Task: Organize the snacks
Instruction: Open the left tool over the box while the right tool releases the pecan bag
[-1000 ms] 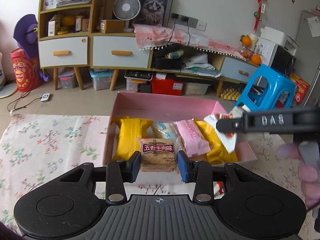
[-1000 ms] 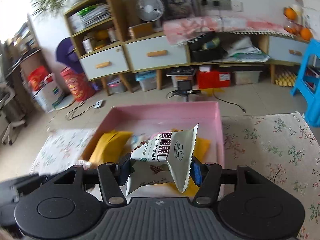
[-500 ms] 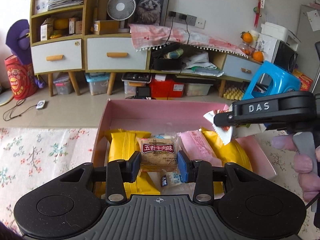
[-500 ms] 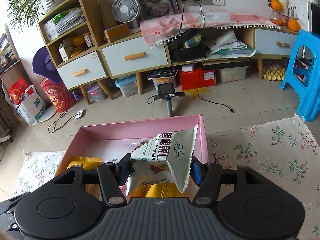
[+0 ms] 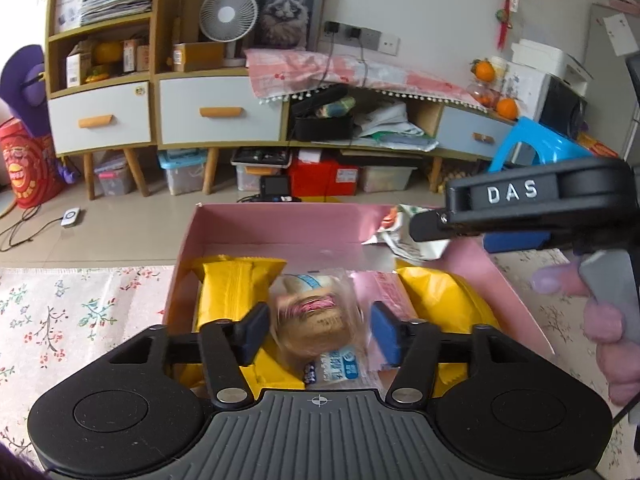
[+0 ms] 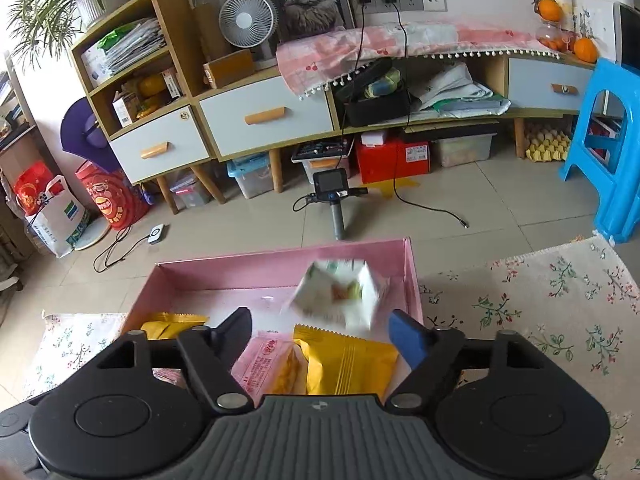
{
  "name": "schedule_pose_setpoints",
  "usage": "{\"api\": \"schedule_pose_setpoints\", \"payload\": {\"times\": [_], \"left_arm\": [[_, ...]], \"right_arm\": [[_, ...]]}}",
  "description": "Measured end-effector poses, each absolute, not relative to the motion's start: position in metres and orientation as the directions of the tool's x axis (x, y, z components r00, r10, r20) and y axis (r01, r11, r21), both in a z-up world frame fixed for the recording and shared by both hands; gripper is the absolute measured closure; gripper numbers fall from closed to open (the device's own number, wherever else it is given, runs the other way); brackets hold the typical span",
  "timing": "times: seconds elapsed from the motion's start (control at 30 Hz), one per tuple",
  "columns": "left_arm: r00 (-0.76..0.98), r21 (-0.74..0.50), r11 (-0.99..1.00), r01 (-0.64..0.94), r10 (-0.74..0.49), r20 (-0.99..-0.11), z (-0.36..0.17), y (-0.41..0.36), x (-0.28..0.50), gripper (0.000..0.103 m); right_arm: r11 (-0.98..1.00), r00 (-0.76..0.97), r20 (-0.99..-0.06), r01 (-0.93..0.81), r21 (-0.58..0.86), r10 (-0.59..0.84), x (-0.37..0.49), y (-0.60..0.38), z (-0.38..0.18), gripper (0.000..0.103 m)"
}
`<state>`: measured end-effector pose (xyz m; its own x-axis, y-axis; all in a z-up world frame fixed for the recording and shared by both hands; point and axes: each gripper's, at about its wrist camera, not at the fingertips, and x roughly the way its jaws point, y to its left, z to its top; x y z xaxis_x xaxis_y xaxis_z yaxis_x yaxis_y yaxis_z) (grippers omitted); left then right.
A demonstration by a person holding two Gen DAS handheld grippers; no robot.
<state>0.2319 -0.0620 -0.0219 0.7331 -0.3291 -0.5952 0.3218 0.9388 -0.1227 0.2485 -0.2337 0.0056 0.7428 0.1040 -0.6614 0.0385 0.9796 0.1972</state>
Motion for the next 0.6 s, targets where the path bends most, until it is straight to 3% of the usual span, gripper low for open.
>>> {"api": "schedule_pose_setpoints", "payload": {"times": [0.1, 0.6], "left_arm": [[0.735, -0.115, 0.938, 0.327, -0.329, -0.593, -0.017, -0.064, 0.227, 0.025], [0.732, -0.117, 0.935, 0.335, -0.336, -0.593, 0.012, -0.057, 0.194, 0.02]], "right_arm": [[0.983, 0.745, -0.661, 0.034, 0.179, 0.095, 0.245, -0.233, 0.01, 0.031], [0.992, 0.751, -0.654, -0.005, 0.128, 0.089, 0.207, -0.226, 0.034, 0.022]]}}
